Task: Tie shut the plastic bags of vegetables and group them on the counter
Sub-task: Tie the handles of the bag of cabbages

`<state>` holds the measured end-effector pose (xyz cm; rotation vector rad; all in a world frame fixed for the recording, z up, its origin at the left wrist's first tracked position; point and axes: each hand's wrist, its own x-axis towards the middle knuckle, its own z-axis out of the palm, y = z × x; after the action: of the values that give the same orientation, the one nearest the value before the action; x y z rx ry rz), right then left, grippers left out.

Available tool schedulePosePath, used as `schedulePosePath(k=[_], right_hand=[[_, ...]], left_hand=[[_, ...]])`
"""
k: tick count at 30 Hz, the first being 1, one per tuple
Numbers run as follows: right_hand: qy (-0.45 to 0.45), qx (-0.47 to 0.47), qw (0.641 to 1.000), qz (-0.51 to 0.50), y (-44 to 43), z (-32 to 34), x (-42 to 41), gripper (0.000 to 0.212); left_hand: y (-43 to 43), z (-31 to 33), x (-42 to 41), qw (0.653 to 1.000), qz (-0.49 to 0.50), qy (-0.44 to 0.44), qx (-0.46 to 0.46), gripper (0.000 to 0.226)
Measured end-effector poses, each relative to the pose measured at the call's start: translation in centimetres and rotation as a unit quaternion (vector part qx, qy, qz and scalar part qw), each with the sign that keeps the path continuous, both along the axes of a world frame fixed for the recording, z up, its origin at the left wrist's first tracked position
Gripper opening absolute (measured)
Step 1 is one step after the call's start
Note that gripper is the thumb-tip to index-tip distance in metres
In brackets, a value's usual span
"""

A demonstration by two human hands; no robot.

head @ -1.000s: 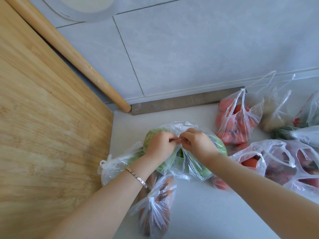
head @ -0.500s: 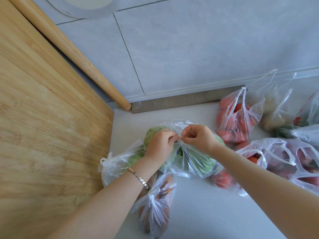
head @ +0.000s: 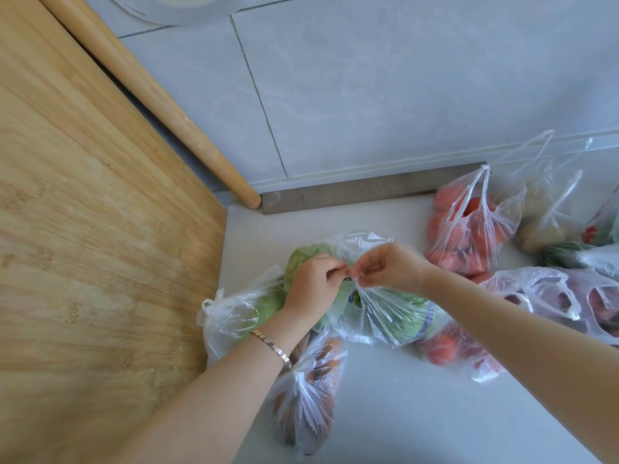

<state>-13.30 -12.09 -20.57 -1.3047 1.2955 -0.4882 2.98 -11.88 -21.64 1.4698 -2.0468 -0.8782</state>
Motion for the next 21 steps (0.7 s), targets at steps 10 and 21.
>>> schedulePosePath(k=[10,21], right_hand=[[0.253,-0.471,0.845,0.008,1.5,-3.9,0.6,0.027],[0.391,-0.542,0.74,0.078,3.4,-4.8,0.1,0.02]], left_hand=[[-0.9,0.5,-0.3,0.997,-0.016,-0.028,0.068,0.021],[-0.6,0.6,-1.1,0.99,0.039,-0.138,0.015,0.022]])
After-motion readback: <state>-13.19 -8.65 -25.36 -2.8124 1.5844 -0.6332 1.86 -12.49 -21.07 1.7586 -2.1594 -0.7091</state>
